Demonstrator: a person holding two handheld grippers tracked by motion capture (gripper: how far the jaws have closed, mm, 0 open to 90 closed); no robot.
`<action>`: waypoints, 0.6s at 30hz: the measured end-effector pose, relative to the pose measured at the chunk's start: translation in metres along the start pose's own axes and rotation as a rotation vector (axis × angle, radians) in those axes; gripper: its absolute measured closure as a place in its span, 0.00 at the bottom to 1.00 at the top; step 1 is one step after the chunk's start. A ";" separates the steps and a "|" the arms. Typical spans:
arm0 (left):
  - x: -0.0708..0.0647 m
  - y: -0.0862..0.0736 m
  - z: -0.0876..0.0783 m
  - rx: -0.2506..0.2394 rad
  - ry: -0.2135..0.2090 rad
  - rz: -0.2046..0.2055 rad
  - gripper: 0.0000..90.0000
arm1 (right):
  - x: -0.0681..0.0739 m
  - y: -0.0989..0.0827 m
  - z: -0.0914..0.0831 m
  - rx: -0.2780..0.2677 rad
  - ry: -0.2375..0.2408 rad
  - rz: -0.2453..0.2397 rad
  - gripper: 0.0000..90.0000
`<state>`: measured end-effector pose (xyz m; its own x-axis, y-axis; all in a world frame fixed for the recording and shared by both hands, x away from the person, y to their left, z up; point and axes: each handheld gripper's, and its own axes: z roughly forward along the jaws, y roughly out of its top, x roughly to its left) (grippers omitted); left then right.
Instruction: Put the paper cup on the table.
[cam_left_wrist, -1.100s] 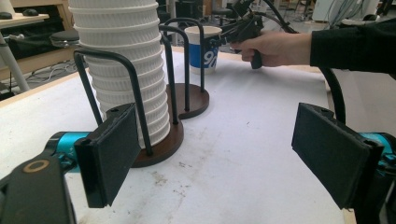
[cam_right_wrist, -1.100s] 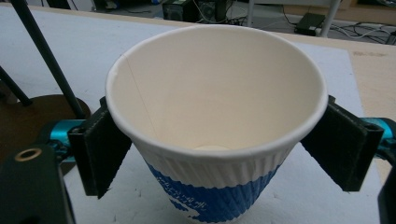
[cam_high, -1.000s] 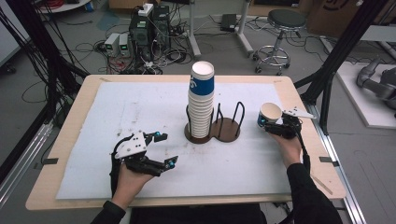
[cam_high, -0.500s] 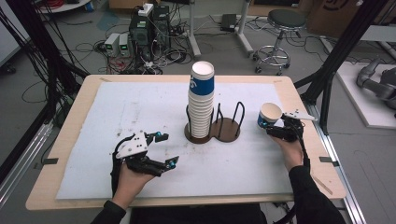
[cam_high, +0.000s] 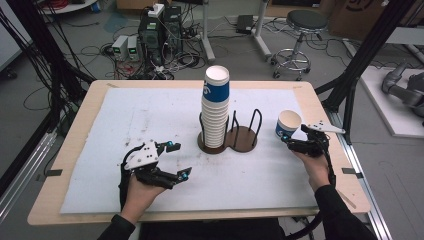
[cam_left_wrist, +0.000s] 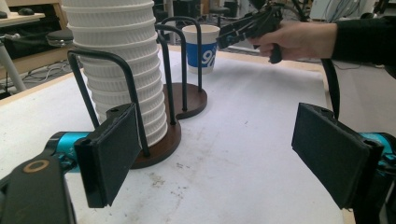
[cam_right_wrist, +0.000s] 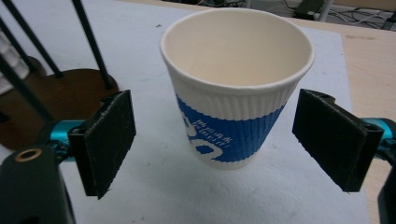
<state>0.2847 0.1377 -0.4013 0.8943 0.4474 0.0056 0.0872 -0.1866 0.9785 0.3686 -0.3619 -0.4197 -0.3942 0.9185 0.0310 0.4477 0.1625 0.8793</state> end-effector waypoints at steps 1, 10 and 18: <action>0.000 0.000 0.000 0.000 0.000 0.000 0.17 | 0.001 0.000 -0.003 -0.005 0.006 0.009 0.15; 0.001 0.000 0.001 0.005 0.002 -0.001 0.17 | 0.018 0.006 -0.031 -0.113 0.071 -0.016 0.15; 0.001 0.001 0.003 0.007 0.004 -0.003 0.17 | 0.039 0.014 -0.044 -0.193 0.203 -0.053 0.15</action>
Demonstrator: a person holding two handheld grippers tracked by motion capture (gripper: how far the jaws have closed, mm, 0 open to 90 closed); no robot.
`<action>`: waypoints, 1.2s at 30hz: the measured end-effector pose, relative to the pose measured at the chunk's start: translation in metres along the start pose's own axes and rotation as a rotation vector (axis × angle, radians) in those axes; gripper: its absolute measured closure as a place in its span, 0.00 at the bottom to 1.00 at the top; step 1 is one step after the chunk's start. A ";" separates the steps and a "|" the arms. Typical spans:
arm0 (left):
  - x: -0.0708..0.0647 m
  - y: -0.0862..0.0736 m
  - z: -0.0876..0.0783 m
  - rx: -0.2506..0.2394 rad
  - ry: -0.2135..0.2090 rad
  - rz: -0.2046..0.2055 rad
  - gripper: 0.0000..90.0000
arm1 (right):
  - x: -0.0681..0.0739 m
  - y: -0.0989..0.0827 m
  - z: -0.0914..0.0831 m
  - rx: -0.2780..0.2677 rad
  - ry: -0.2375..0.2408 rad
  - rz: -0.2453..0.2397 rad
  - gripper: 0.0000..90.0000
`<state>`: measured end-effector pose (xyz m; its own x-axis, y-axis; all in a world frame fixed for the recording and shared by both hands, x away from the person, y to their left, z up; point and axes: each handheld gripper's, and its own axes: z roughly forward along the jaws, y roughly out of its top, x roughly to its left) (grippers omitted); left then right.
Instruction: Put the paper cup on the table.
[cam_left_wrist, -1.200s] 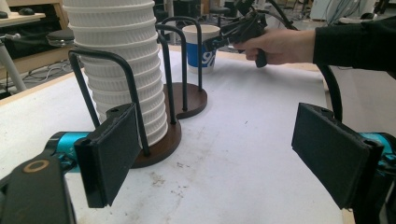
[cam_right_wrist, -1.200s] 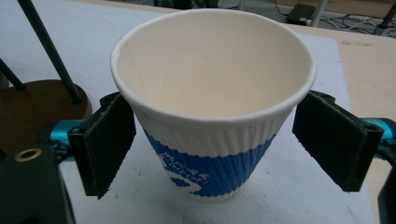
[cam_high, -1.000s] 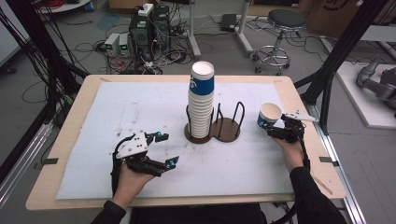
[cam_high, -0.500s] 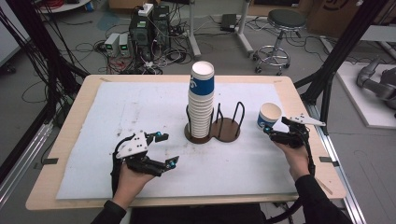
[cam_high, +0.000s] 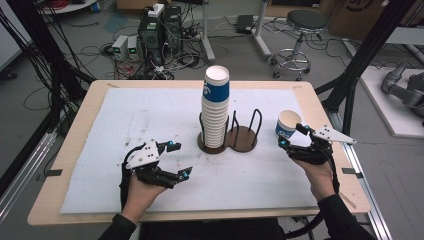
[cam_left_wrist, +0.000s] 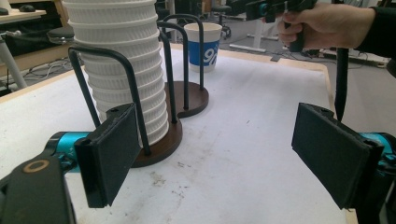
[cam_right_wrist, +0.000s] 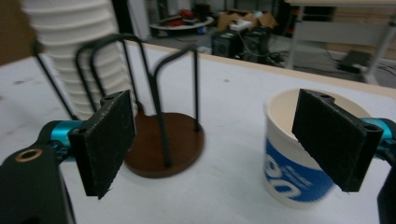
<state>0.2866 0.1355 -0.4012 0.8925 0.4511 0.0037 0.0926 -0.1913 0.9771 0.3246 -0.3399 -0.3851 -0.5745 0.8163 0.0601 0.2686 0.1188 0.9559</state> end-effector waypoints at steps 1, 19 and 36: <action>0.000 0.000 0.000 0.000 0.000 0.001 0.17 | 0.003 0.002 -0.001 -0.006 0.024 -0.002 0.15; -0.001 0.013 0.000 -0.035 -0.042 0.025 0.17 | 0.046 0.020 0.001 -0.055 0.432 -0.074 0.16; 0.000 0.017 -0.009 -0.063 -0.043 0.031 0.17 | 0.054 0.023 0.002 -0.082 0.500 -0.089 0.16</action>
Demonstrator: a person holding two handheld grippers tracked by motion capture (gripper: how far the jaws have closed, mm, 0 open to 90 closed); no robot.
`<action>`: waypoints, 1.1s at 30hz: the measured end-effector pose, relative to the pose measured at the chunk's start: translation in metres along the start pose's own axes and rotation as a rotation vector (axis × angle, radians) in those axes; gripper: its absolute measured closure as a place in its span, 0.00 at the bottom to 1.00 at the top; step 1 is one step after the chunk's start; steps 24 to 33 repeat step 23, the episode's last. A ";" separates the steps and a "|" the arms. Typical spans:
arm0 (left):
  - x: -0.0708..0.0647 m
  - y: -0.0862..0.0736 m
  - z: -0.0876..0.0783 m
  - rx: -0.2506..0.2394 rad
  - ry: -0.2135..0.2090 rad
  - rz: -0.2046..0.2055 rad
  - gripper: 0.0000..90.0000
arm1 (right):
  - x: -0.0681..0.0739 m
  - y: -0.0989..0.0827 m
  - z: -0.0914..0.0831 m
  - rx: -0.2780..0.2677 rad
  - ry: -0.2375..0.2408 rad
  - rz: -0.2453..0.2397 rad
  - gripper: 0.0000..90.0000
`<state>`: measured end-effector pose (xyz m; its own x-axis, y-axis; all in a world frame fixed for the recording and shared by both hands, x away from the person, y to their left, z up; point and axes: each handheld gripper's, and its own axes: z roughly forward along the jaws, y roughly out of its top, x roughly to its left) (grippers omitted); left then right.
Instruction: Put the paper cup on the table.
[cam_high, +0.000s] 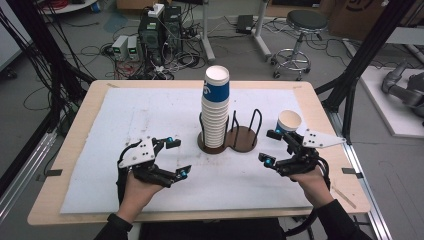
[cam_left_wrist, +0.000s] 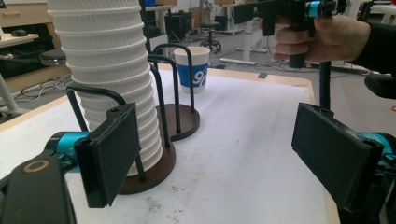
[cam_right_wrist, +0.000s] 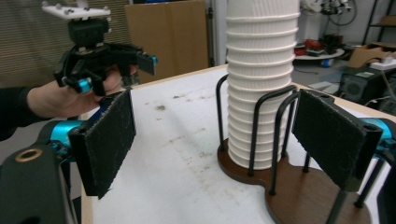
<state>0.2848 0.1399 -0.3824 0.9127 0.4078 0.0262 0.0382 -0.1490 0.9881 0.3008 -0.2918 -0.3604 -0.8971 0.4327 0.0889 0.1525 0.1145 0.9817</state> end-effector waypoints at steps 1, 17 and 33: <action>0.001 0.000 0.000 0.001 0.001 -0.001 0.17 | 0.000 -0.001 0.001 0.002 0.005 -0.001 0.16; 0.002 0.000 -0.001 0.001 0.012 0.005 0.17 | -0.004 -0.007 0.002 0.016 -0.005 0.002 0.16; 0.004 -0.001 -0.002 0.007 0.014 0.002 0.17 | -0.007 -0.011 0.002 0.021 -0.013 0.011 0.16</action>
